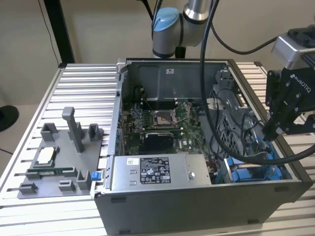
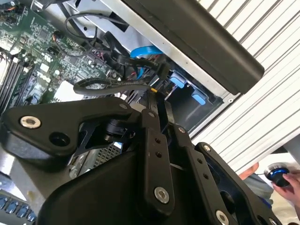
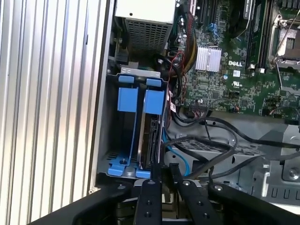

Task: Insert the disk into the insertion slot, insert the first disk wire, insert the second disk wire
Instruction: 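Insert the first disk wire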

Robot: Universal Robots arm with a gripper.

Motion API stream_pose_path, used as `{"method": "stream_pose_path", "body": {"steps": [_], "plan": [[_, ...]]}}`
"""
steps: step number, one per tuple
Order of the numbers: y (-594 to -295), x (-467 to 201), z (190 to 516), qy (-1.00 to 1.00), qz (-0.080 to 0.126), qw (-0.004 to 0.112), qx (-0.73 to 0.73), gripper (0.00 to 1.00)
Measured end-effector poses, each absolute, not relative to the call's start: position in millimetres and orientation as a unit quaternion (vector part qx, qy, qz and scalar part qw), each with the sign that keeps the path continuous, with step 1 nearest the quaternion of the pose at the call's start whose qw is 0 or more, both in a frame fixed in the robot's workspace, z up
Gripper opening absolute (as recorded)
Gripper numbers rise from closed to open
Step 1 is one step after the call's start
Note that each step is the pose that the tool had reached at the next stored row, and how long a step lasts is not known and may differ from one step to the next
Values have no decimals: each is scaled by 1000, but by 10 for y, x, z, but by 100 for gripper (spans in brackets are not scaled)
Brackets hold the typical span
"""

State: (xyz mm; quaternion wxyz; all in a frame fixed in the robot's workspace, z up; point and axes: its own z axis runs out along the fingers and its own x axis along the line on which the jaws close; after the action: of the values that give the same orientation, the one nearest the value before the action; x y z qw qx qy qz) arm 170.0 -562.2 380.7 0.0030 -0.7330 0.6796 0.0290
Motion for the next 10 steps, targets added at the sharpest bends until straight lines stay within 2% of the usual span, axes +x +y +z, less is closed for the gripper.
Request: {"method": "stream_pose_path", "body": {"steps": [10], "plan": [[-5622, 1658, 3778, 700, 29, 4, -713, 0]]}}
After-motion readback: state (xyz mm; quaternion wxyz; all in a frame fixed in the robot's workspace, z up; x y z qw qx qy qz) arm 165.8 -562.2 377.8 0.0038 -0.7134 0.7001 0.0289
